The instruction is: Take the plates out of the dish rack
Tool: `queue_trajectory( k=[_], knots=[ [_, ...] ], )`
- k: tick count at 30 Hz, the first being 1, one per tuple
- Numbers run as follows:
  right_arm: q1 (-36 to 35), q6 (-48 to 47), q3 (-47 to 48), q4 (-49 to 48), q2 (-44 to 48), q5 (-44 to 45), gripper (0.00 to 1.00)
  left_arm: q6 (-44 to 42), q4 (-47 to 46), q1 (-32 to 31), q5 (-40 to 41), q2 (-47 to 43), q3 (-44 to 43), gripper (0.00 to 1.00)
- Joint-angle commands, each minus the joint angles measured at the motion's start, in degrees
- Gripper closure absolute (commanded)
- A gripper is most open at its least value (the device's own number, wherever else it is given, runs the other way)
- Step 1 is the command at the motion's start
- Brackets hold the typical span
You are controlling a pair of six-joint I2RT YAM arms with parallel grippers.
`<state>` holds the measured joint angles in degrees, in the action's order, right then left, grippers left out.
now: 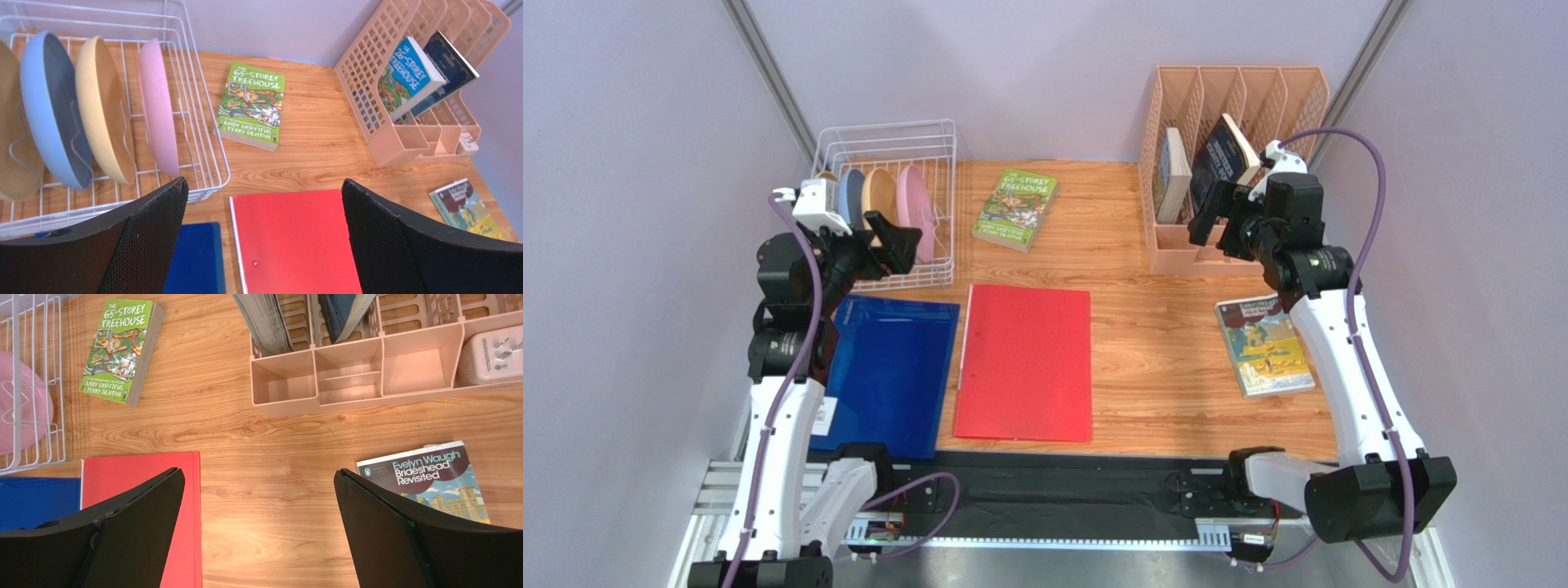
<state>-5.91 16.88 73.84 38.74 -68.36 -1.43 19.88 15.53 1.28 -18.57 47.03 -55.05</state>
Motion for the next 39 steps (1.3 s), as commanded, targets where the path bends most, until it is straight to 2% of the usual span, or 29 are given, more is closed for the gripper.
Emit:
queue_trajectory(
  k=[1, 3, 5, 11, 15, 17, 18, 21, 25, 29, 32, 35, 36, 39],
  knots=[
    [0.1, -3.6, 0.2, -2.4, 1.5, 1.3, 0.0, 4.2, -0.2, 0.1, 3.9, -0.1, 0.0, 0.0],
    [0.1, -4.0, 0.2, -2.2, 1.4, 4.0, 0.0, 0.5, -4.4, 0.2, 0.0, 0.5, 1.1, 0.0],
    [0.1, -3.9, 0.1, -2.1, 1.1, 3.8, 0.0, -1.1, -5.2, 0.1, -0.2, 3.1, 0.7, 0.02],
    [0.2, -2.9, 0.6, -2.7, -1.2, 2.2, 0.0, -5.4, -8.8, -0.9, 6.1, 11.8, -1.0, 0.01],
    [0.1, -2.3, 0.5, -3.3, -2.4, 2.3, 0.0, -9.5, -10.0, -6.1, 15.4, 19.2, -3.4, 0.02],
    [0.1, -2.4, 0.4, -3.5, -2.7, 2.3, 0.0, -10.7, -11.7, -7.0, 17.6, 21.4, -4.4, 0.05],
    [0.1, -2.4, 0.5, -3.6, -3.0, 2.3, 0.0, -11.1, -12.3, -7.9, 21.9, 23.4, -4.6, 0.06],
    [0.1, -2.4, 0.5, -3.5, -3.9, 2.3, 0.0, -12.1, -12.4, -8.7, 27.5, 27.6, -7.3, 0.09],
    [0.1, -2.4, 0.1, -3.9, -4.7, 2.3, 0.01, -12.8, -13.7, -9.6, 33.2, 31.5, -8.6, 0.18],
    [0.1, -1.9, 0.2, -4.5, -6.0, 0.0, 0.01, -13.6, -14.6, -10.5, 37.3, 34.7, -9.5, 0.19],
    [0.1, -1.5, 0.2, -5.1, -7.0, -0.8, 0.01, -14.1, -15.3, -10.7, 38.4, 37.3, -10.1, 0.26],
    [0.2, -1.2, 0.2, -5.3, -7.8, -1.2, 0.02, -14.0, -15.3, -10.9, 41.7, 39.5, -10.4, 0.4],
    [0.1, -1.2, 0.3, -5.6, -8.0, -1.4, 0.03, -14.2, -15.3, -10.9, 42.1, 40.1, -10.3, 0.5],
    [0.1, -1.2, 0.4, -6.0, -9.0, -1.5, 0.04, -14.7, -18.2, -11.5, 45.3, 40.8, -9.3, 0.58]
  ],
)
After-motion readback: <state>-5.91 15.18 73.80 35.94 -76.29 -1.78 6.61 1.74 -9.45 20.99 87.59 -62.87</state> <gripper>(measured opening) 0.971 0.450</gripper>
